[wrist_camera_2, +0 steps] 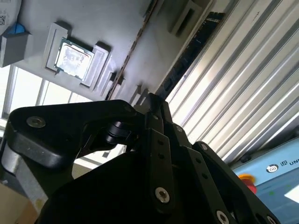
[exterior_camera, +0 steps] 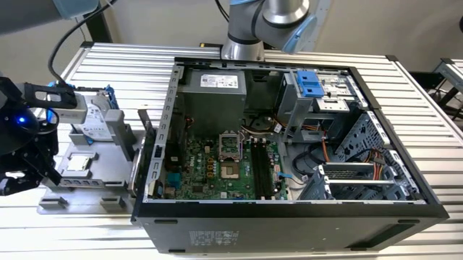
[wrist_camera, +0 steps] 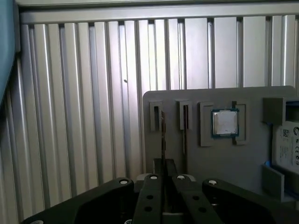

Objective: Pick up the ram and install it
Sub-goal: 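Pick up the ram and move it above insertion slot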

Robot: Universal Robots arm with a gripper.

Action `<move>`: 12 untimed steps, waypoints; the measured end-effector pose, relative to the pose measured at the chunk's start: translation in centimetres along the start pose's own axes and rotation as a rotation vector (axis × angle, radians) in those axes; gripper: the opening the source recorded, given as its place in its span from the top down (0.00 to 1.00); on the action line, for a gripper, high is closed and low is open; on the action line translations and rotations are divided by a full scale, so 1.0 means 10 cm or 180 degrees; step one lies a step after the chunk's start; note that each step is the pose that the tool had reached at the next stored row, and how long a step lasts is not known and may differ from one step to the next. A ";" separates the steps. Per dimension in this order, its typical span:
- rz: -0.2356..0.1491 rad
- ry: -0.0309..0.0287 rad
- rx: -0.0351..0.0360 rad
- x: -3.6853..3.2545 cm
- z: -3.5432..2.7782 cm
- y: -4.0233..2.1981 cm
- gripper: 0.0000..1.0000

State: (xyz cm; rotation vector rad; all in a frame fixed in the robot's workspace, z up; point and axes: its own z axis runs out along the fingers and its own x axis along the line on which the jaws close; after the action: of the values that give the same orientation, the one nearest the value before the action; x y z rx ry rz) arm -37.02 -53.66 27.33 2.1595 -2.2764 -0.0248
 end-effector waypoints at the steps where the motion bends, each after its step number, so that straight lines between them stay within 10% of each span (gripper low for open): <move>1: 0.0000 0.0000 0.0000 0.000 -0.018 0.000 1.00; 12: -0.0016 0.0000 0.0000 -0.006 -0.232 0.003 1.00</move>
State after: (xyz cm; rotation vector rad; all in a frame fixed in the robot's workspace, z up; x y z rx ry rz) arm -37.01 -53.61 29.64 2.1652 -2.2709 -0.0249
